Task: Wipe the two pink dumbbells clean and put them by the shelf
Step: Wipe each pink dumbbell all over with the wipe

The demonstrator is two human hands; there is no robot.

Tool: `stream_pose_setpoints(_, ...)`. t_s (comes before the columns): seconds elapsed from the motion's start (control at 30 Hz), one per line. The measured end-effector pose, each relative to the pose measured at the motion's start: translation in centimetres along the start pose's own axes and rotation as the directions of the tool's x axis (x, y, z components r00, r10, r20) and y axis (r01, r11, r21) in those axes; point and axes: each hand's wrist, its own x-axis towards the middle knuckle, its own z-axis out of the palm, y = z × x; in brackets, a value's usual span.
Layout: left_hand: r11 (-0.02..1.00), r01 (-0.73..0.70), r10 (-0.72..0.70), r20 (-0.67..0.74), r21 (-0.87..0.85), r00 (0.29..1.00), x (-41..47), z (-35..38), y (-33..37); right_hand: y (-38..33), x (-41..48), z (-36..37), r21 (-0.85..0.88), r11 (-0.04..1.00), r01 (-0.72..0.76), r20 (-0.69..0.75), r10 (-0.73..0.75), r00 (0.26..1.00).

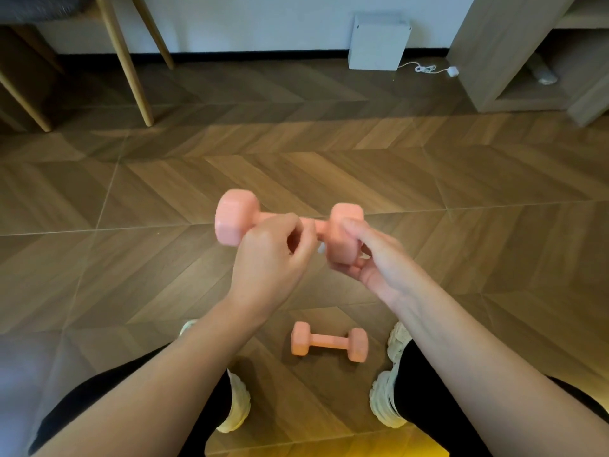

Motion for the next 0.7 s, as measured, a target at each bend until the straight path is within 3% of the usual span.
stream_pose_setpoints(0.07, 0.937, 0.332, -0.317, 0.136, -0.111, 0.939, 0.3, 0.2, 0.7, -0.8, -0.3, 0.3, 0.070, 0.997, 0.045, -0.013, -0.044, 0.999)
stream_pose_setpoints(0.1, 0.831, 0.520, -0.473, 0.242, -0.197, 0.847, 0.8, 0.3, 1.0, -1.0, -0.4, 0.4, 0.090, 0.994, 0.060, -0.006, -0.060, 0.998)
stream_pose_setpoints(0.17, 0.520, 0.716, -0.577, 0.428, -0.465, 0.696, 1.9, 0.4, 1.5, -1.2, -0.8, 0.7, 0.079, 0.992, 0.101, 0.041, -0.104, 0.994)
stream_pose_setpoints(0.27, 0.132, 0.615, -0.648, 0.402, -0.777, 0.647, 3.3, 0.2, 1.6, -0.6, -1.6, 1.3, -0.020, 0.984, 0.180, 0.143, -0.175, 0.974)
stream_pose_setpoints(0.4, -0.238, 0.416, -0.752, 0.437, -0.878, 0.493, 3.9, -0.1, 1.5, 0.5, -2.2, 2.2, -0.318, 0.887, 0.334, 0.171, -0.293, 0.941)
stream_pose_setpoints(0.47, -0.318, 0.358, -0.748, 0.465, -0.878, 0.474, 4.2, -0.1, 1.4, 0.7, -2.6, 2.2, -0.499, 0.699, 0.513, 0.216, -0.473, 0.854)
stream_pose_setpoints(0.57, -0.279, 0.371, -0.777, 0.436, -0.886, 0.454, 4.4, -0.3, 1.3, 1.4, -2.8, 2.0, -0.585, 0.368, 0.723, 0.424, -0.621, 0.659)
stream_pose_setpoints(0.6, -0.278, 0.379, -0.781, 0.438, -0.883, 0.446, 4.4, -0.4, 1.3, 1.6, -2.9, 2.0, -0.598, 0.316, 0.737, 0.463, -0.614, 0.639)
stream_pose_setpoints(0.7, -0.320, 0.378, -0.761, 0.473, -0.869, 0.444, 4.4, -1.1, 1.5, 1.6, -3.1, 2.1, -0.584, 0.289, 0.758, 0.500, -0.609, 0.616)
